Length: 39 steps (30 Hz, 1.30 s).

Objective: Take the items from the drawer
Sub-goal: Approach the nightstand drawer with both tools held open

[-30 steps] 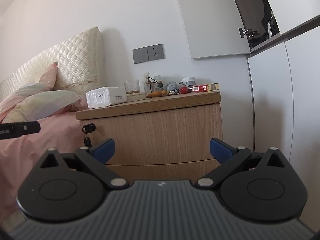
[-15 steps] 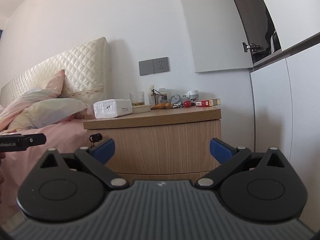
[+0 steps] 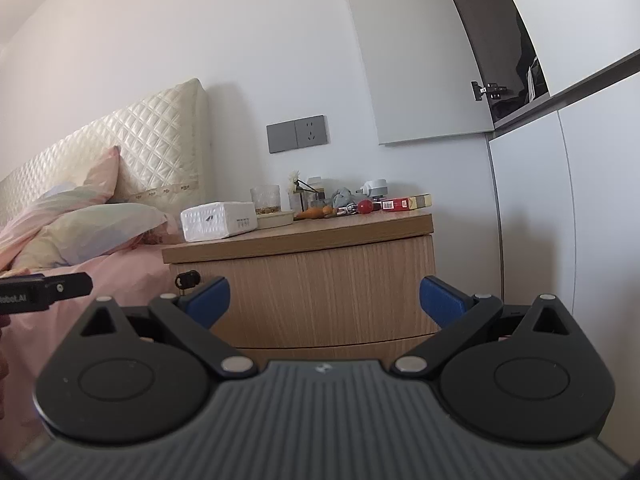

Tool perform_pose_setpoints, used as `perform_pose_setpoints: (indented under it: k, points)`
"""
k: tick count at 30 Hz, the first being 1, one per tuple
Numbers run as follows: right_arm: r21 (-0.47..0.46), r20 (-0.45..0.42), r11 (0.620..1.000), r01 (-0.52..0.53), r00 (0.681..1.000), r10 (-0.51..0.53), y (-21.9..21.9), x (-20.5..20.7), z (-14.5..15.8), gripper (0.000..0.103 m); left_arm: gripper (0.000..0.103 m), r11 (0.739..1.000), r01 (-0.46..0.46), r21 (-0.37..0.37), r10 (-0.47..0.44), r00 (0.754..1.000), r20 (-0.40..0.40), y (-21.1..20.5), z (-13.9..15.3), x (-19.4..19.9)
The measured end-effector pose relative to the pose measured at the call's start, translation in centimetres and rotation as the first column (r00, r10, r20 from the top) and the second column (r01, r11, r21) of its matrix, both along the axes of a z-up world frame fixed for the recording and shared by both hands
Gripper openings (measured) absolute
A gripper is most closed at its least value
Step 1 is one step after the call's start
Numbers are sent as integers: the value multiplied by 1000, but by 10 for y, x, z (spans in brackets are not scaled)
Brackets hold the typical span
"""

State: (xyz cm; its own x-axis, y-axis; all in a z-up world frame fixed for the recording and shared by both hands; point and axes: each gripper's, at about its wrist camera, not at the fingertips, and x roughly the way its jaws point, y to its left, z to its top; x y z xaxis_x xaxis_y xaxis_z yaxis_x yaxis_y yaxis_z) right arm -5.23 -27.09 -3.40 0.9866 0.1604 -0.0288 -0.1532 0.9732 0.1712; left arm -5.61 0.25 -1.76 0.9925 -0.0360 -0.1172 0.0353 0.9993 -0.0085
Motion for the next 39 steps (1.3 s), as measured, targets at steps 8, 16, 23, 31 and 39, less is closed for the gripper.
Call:
perform_pose_setpoints:
  k: [8,16,23,31,39]
  points:
    - [0,7,1000,11,1000,-11,-3,-3,-3,103,102,1000,-5,-17,5,1000,-9,4,-2,0]
    - [14,8,1000,16,1000,-16,-12,1,-10,103,103,1000,11,-21,-11,1000,-7,3,-7,1]
    - [32,6,999,15,1000,-15,-23,5,-16,103,102,1000,-13,-12,12,999,-35,4,-13,9]
    - [47,-25,999,-24,999,25,-38,29,-14,103,102,999,-33,8,33,996,-85,8,-20,32]
    - [63,-52,996,-61,997,64,-63,66,-4,103,102,997,21,74,-11,992,-122,11,-28,71]
